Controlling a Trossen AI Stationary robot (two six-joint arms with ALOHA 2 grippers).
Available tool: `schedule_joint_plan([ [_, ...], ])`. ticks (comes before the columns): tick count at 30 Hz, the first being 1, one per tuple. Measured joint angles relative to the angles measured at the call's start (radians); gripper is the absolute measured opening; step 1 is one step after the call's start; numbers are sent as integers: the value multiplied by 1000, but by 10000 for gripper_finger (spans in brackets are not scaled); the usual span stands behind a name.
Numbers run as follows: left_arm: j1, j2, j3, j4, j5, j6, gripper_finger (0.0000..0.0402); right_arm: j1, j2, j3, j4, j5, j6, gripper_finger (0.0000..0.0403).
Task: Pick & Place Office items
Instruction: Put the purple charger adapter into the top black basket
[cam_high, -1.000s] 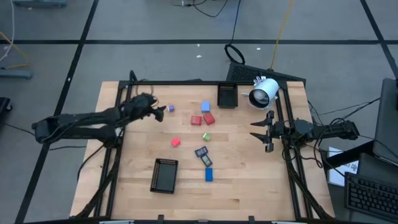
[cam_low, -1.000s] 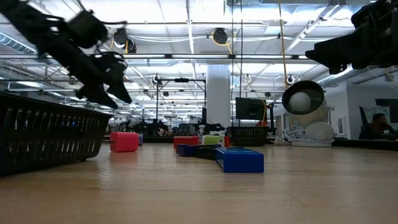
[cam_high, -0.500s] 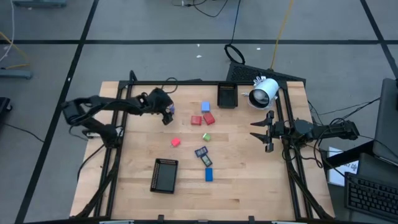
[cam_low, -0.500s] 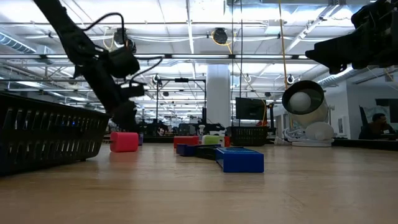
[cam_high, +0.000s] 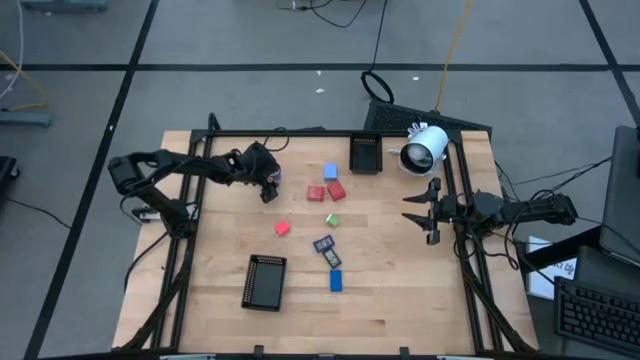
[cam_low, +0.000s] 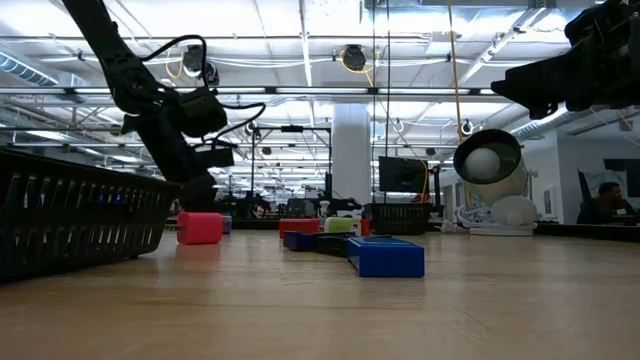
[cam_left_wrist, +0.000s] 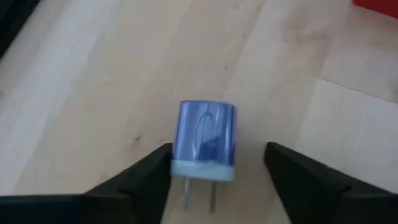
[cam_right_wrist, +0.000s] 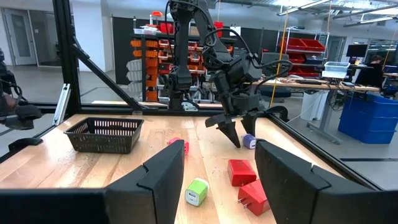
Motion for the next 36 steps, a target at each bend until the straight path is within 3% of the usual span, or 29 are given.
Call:
schedule_joint_plan([
  [6, -13, 2, -3, 25, 13, -81, 159, 0, 0, 0, 0, 0, 0, 187],
  [10, -32, 5, -5, 54, -1, -110, 136, 0, 0, 0, 0, 0, 0, 188],
  [13, -49, 7, -5, 73, -1, -113, 148, 0, 0, 0, 0, 0, 0, 187],
  [22, -87, 6, -5, 143, -15, -181, 257, 0, 0, 0, 0, 0, 0, 188],
  [26, -105, 5, -5, 130, -104, -176, 279, 0, 0, 0, 0, 0, 0, 187],
  [30, -109, 21, -5, 119, -172, -127, 273, 0, 0, 0, 0, 0, 0, 188],
  [36, -103, 89, -3, 204, -105, -131, 220, 0, 0, 0, 0, 0, 0, 188],
])
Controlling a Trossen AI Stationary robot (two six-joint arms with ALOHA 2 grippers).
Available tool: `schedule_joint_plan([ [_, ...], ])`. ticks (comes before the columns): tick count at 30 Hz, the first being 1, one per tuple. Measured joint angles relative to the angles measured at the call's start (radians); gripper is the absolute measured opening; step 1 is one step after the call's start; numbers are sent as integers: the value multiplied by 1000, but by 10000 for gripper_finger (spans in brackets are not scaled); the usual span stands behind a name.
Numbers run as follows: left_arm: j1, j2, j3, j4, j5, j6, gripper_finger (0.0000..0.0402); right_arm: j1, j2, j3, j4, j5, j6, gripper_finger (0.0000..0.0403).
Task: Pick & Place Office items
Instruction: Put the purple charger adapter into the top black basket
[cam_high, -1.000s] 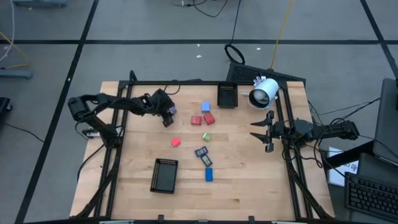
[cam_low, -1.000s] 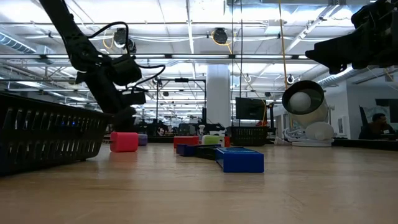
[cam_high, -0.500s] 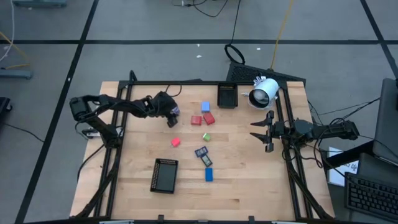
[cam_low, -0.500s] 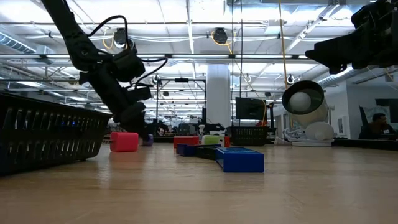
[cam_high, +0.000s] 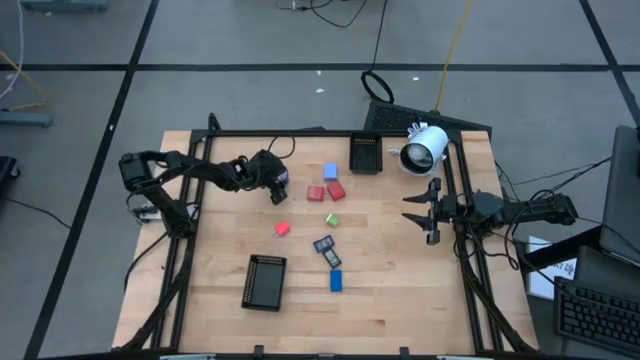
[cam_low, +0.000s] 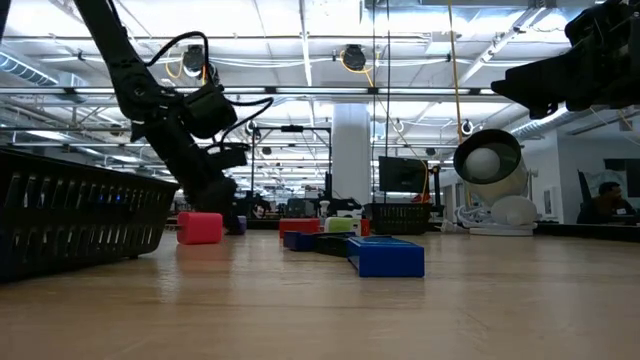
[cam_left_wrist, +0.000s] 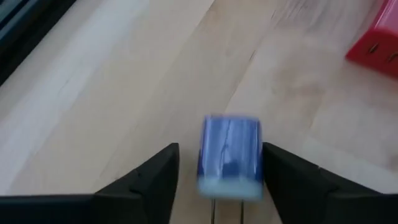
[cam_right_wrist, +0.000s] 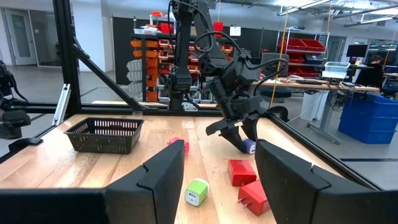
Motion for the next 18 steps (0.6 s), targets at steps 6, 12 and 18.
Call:
schedule_joint_plan([
  [6, -4, 60, 1, 55, 14, 2, 153, 0, 0, 0, 0, 0, 0, 188],
  [12, -7, 42, 0, 59, 9, 2, 132, 0, 0, 0, 0, 0, 0, 188],
  [18, -37, -36, -5, 86, -12, 3, 139, 0, 0, 0, 0, 0, 0, 188],
])
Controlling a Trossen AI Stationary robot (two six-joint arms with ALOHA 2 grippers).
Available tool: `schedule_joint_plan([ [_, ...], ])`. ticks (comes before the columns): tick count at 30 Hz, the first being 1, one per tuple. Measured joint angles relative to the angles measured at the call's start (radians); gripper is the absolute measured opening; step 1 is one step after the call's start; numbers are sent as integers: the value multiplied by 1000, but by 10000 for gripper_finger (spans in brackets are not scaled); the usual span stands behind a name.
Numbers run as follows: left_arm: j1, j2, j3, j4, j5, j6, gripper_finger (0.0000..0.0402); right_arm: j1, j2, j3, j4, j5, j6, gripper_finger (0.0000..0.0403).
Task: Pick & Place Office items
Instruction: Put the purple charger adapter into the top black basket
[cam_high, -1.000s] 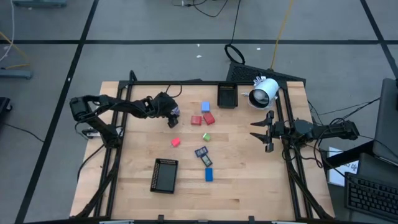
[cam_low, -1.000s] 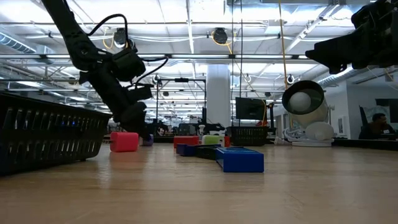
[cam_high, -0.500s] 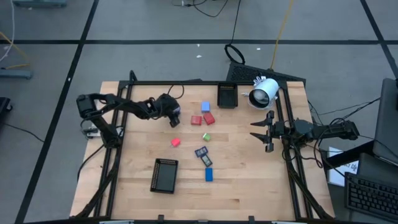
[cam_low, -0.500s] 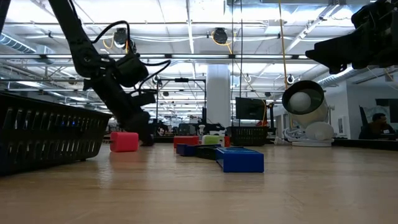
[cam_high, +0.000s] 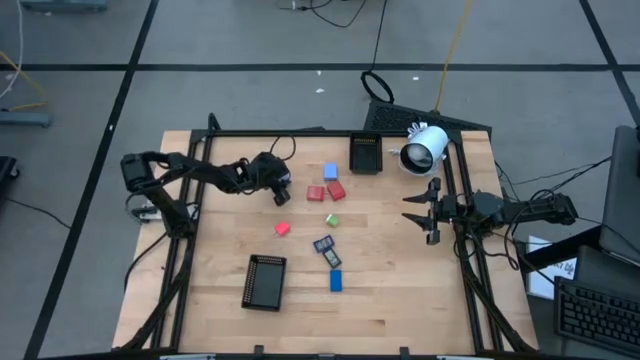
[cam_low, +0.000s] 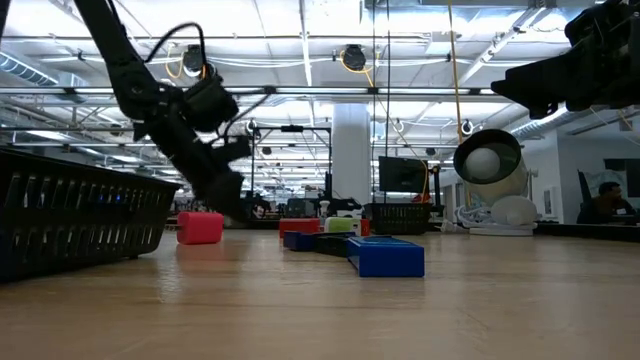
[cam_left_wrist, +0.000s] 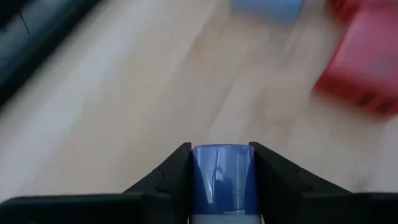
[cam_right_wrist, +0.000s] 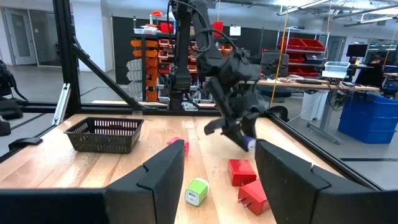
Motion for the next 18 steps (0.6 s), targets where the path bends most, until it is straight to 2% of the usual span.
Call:
schedule_joint_plan([
  [3, -22, -68, 1, 18, -12, 0, 147, 0, 0, 0, 0, 0, 0, 187],
  [6, -55, -132, 2, 41, -2, -4, 137, 0, 0, 0, 0, 0, 0, 187],
  [10, -102, -196, 3, 148, 90, -7, 132, 0, 0, 0, 17, 0, 0, 187],
  [13, -137, -198, 3, 262, 186, -4, 132, 0, 0, 0, 74, 0, 13, 188],
  [18, -194, -142, 4, 496, 323, -27, 133, 0, 0, 0, 202, -1, 189, 187],
])
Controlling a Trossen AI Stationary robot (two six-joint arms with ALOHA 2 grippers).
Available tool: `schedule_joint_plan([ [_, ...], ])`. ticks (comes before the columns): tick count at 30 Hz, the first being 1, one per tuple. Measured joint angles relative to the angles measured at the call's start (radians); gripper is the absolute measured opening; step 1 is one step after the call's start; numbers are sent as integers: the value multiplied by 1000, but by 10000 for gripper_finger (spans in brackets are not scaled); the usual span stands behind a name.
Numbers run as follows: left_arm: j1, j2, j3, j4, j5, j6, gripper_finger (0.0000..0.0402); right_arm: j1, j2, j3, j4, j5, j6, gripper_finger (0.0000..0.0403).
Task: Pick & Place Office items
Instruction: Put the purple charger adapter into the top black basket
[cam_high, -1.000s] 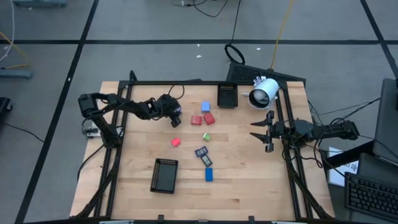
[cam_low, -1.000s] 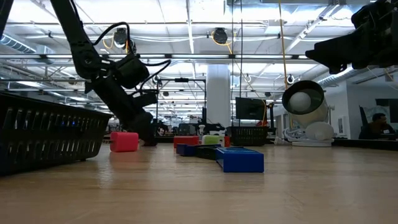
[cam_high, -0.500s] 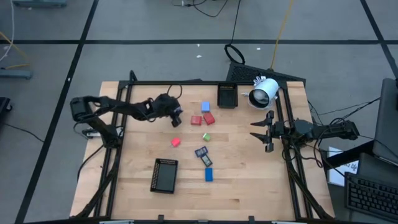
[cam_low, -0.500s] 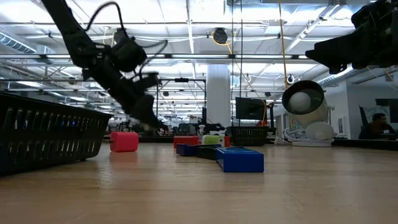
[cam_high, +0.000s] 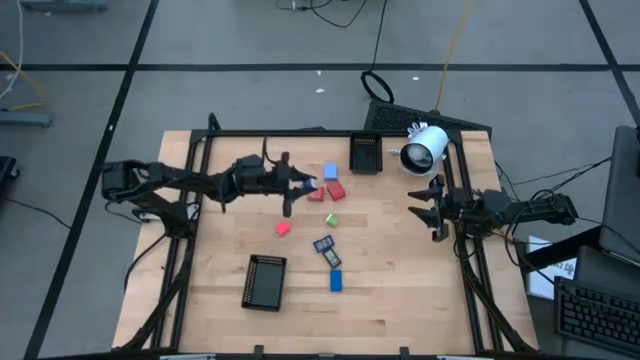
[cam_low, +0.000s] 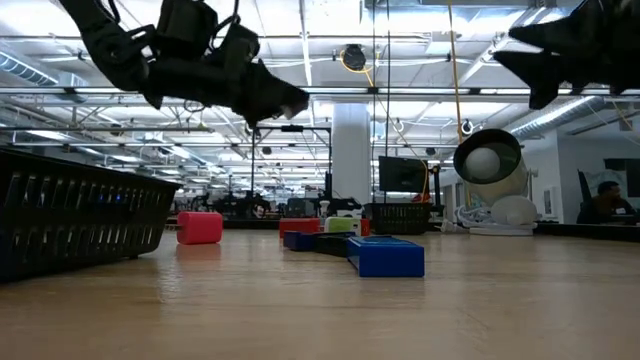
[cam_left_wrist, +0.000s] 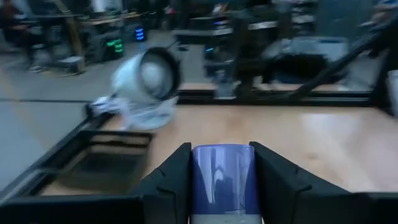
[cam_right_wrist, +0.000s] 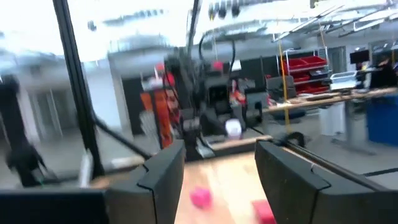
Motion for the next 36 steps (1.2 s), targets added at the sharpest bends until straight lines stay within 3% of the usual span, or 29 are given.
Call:
schedule_joint_plan([
  [5, -53, 70, 0, 203, 35, -63, 136, 0, 0, 0, 88, 16, 59, 188],
  [8, -81, 119, 0, 300, 32, -99, 132, 0, 0, 0, 82, 119, -28, 188],
  [12, -110, 180, 23, 433, 28, -136, 134, 0, 4, 0, 57, 264, 27, 187],
  [15, -124, 231, 79, 443, 26, -141, 137, 0, 57, 0, 46, 232, 48, 187],
  [26, -133, 464, 381, 419, 38, -176, 139, 2, 617, 8, 468, 144, -119, 187],
  [30, -133, 498, 445, 369, 61, -224, 138, 3, 806, 67, 478, 128, -200, 187],
  [36, -132, 495, 499, 117, 70, -357, 132, 30, 1018, 187, 477, 182, -348, 189],
])
